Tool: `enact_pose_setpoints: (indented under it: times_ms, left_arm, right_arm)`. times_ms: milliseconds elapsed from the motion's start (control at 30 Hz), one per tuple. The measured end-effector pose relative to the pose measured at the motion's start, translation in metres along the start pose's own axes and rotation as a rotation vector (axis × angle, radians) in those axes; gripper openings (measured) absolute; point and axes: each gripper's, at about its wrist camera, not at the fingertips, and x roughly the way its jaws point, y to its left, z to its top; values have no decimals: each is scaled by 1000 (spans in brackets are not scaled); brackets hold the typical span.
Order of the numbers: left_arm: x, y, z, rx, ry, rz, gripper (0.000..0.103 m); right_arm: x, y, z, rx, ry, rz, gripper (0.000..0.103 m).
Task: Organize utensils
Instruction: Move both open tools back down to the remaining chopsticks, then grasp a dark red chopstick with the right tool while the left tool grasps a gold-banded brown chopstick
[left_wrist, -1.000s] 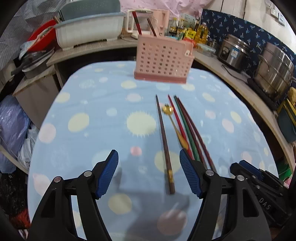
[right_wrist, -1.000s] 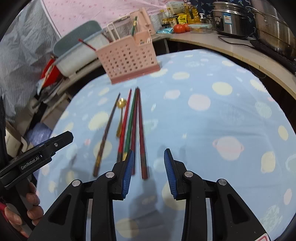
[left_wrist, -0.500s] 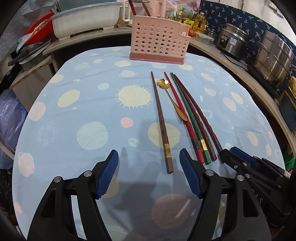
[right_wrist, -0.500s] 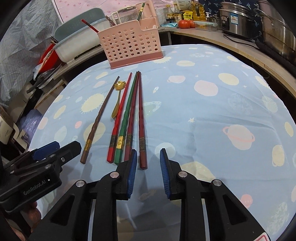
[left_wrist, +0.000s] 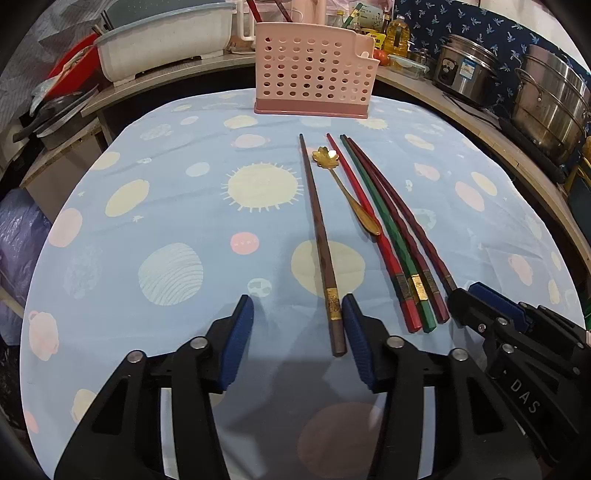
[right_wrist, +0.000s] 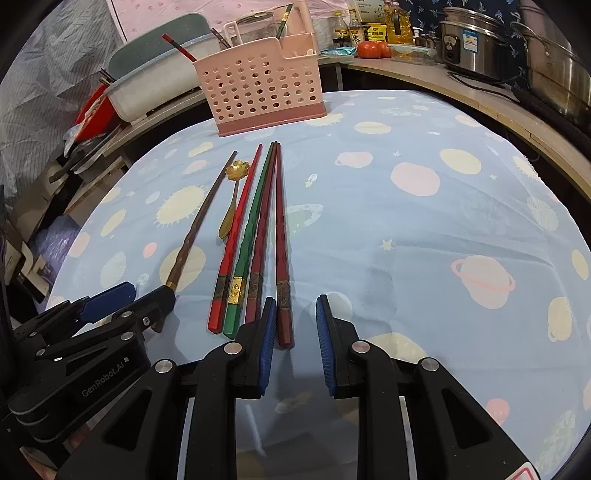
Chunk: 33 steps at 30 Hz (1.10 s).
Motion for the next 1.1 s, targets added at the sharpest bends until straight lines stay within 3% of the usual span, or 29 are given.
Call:
enact_pose_setpoints:
  times_ms: [167, 300, 667, 1100]
  left_arm:
    - [-1, 4, -1, -6, -4, -11, 22]
    - [-3, 8, -1, -15, 3, -29, 8]
    - [-25, 19, -5, -43, -9, -36, 8]
    - [-82, 29, 13, -69, -122, -52, 8]
  right_arm:
    - [0, -1, -1, -14, -2, -18, 9]
    - [-3, -4, -4, -5, 0, -13, 8]
    - [-28, -13, -8, 22, -32, -3, 7]
    - [-82, -23, 8, 62, -155, 34, 7]
